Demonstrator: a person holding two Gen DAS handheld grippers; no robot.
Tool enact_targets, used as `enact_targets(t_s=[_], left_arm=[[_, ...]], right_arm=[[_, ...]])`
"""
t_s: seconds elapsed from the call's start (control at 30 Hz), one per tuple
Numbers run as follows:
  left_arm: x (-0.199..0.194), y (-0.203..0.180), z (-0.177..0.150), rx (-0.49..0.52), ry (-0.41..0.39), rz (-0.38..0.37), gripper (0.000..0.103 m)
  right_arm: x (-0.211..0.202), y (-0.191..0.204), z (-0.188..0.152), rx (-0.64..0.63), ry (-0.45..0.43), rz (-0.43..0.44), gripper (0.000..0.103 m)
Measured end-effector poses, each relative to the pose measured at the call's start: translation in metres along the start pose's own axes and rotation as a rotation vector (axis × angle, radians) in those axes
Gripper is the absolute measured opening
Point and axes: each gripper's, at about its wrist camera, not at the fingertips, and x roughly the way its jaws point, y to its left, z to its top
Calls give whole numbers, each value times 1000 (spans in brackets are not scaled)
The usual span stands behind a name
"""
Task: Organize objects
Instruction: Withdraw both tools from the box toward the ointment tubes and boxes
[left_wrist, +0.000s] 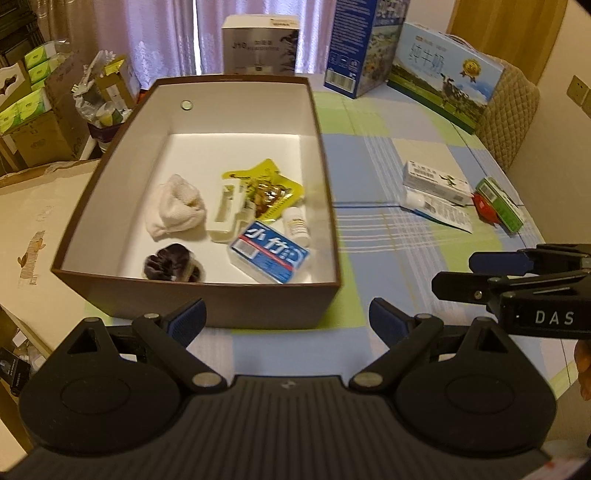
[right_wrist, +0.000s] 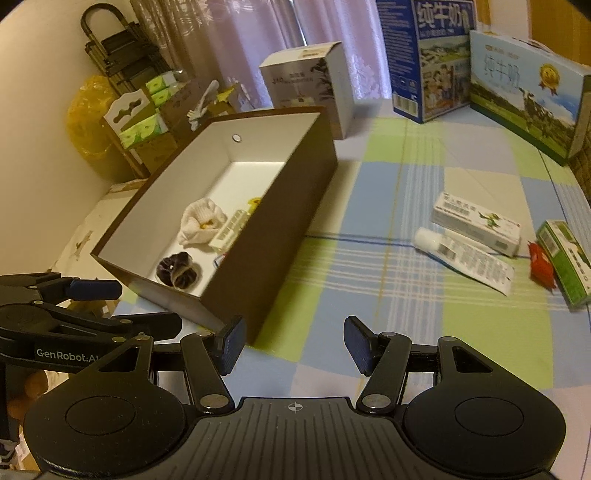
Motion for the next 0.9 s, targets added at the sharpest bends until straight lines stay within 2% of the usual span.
enact_targets(t_s=[0.47,0.9], left_arm=[[13,-73,4,58,25,-25,93],[49,-145,15,130,72,-68,93]], right_arm=[[-37,-71,-22,92,3,-51,56],[-64,-148,-38,207,0,-128,56]])
